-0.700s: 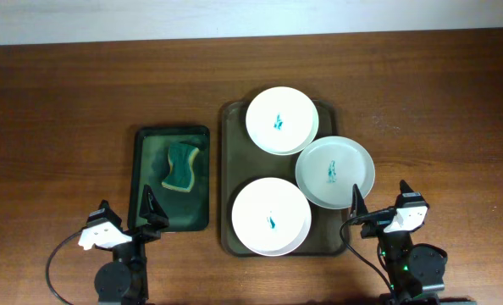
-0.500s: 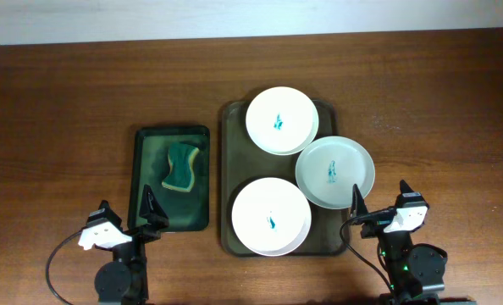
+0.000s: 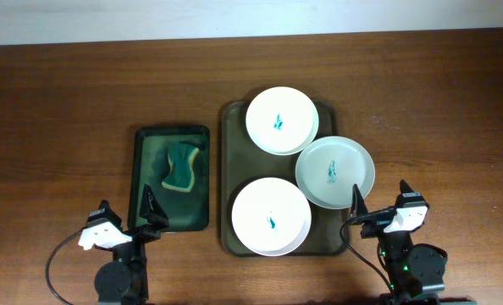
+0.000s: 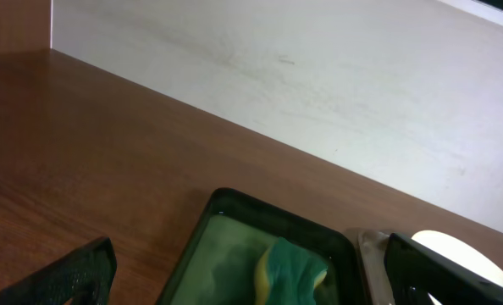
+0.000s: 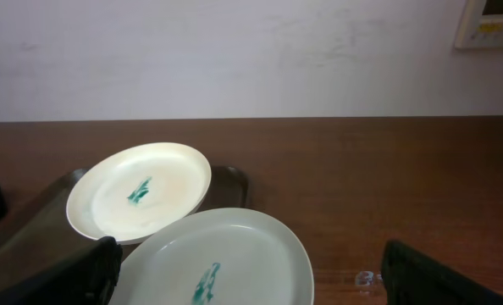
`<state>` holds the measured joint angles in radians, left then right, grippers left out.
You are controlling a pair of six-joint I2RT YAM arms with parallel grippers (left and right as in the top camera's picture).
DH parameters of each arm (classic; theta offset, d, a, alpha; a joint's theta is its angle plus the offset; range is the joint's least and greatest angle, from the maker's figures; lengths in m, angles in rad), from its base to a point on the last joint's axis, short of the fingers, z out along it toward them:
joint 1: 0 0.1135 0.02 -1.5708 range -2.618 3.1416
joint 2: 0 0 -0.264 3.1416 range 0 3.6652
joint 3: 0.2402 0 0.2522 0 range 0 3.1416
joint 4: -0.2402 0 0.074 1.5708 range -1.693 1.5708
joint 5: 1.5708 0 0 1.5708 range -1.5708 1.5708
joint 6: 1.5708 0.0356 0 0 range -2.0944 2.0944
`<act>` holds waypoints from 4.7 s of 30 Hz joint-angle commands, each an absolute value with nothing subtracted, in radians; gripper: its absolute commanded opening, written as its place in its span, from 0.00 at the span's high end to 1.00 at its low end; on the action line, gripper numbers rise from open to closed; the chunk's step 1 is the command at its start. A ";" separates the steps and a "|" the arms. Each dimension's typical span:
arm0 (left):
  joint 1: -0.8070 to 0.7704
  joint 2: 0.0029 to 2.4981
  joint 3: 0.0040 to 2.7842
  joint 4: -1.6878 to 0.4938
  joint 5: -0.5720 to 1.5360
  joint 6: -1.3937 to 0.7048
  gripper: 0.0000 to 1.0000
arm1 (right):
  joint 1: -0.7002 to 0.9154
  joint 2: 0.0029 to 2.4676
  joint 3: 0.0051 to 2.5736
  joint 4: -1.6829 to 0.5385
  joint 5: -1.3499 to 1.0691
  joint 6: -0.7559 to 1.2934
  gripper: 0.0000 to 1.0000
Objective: Clean dirty plates on tray and stack at the side
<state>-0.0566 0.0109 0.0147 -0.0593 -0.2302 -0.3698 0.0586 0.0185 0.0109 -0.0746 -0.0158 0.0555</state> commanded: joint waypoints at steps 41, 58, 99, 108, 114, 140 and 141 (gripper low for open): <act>-0.134 1.770 1.175 -0.617 -0.049 -0.244 0.44 | 0.052 1.283 1.188 -0.787 -0.389 0.059 0.01; -0.189 1.889 1.438 -0.950 -0.064 -0.167 0.32 | 0.052 1.283 1.188 -0.805 -0.389 0.059 0.07; -0.464 2.284 1.680 -0.524 0.340 -0.508 1.00 | 0.144 2.212 1.589 -0.702 -0.303 0.140 0.96; -0.533 2.352 1.680 -0.493 0.407 -0.511 1.00 | 0.144 2.212 1.589 -0.703 -0.303 0.193 0.96; -0.368 2.350 1.850 -0.919 0.062 -0.499 1.00 | 0.144 2.212 1.589 -0.719 -0.303 0.224 0.96; -0.529 2.432 1.925 -0.903 -0.089 -0.531 1.00 | 0.143 2.212 1.589 -0.720 -0.303 0.226 0.96; -0.518 2.431 1.963 -0.972 -0.162 -0.531 1.00 | 0.143 2.212 1.589 -0.720 -0.303 0.226 0.96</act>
